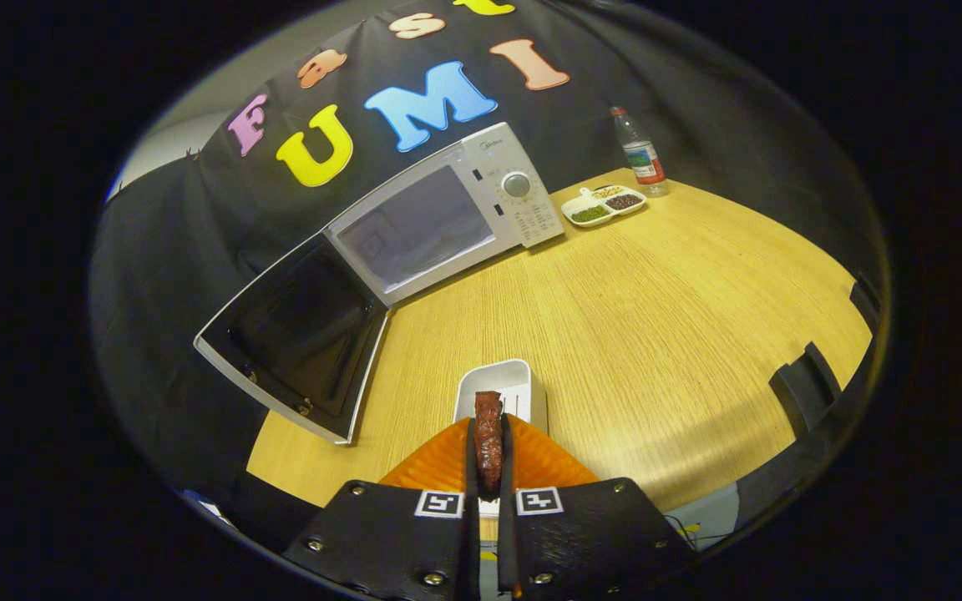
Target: Open the microwave, put the food inside, and close the microwave door.
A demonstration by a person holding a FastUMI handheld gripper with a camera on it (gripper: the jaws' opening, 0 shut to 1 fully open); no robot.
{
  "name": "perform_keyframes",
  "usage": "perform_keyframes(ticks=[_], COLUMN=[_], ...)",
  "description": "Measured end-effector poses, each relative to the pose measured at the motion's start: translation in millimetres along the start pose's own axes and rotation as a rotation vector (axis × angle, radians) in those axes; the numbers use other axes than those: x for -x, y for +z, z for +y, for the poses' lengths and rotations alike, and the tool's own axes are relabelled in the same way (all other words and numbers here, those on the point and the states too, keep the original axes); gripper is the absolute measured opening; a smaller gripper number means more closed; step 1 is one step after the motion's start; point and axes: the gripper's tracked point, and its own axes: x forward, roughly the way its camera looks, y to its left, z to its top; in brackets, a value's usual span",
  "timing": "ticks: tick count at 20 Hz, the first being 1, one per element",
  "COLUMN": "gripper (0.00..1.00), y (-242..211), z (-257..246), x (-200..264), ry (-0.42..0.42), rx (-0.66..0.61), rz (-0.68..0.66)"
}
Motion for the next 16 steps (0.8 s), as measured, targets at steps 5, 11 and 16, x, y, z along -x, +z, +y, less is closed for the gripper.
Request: perform_keyframes(ticks=[5, 11, 16], gripper=[0.08, 0.08, 0.08], y=[40, 101, 136], z=[22, 58, 86], x=[0, -24, -59], ry=[0.036, 0.098, 0.146], rx=[0.050, 0.112, 0.137], rz=[-0.020, -0.089, -0.120])
